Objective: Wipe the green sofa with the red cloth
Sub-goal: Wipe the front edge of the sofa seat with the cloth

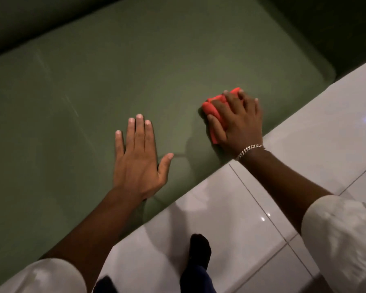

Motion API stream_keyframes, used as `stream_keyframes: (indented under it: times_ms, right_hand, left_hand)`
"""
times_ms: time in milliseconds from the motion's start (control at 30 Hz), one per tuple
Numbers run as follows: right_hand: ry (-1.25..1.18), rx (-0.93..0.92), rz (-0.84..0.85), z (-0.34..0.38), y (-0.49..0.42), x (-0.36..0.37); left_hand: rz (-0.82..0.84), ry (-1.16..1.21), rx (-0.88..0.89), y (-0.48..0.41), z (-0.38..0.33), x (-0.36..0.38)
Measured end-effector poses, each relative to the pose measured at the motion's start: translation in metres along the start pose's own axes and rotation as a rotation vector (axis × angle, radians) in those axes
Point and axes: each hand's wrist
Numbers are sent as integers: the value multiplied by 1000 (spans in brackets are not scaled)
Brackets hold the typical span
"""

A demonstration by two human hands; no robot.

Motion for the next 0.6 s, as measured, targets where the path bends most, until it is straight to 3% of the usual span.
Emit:
stream_keyframes:
  times_ms: [100,167,200,333,367,433,533,600]
  right_hand:
    - [-13,-148,-60,-2,21,4]
    - [-12,-328,-17,-15,33,1]
    - [2,-332,-5,-28,26,-2]
    - [-40,269,-109,-54,-19,-7]
    - [-54,313,-133,-48,-15,-6]
    - [-34,100,-116,-38,6,-3]
    - [-35,-296,77,-73,9,-12]
    - [-23,-141,60,-96,-14,-13]
  left_hand:
    - [7,0,11,-30,-21,-4]
    - [5,-13,16,-36,-25,-4]
    - [5,-17,15,-34,-24,-3]
    - [17,-36,16,-34,-24,-5]
    - [23,-41,16,-34,-24,-5]
    - [26,-37,15,-35,-25,-8]
    - [32,-17,45,-36,-22,-9]
    - [31,-24,133,-43,-10,-8]
Point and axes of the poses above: each hand's wrist, its own y-axis away from the middle knuckle, its own x-axis out of the palm, z = x × y, and after that the axes turned 9 degrees about -y, right-handed
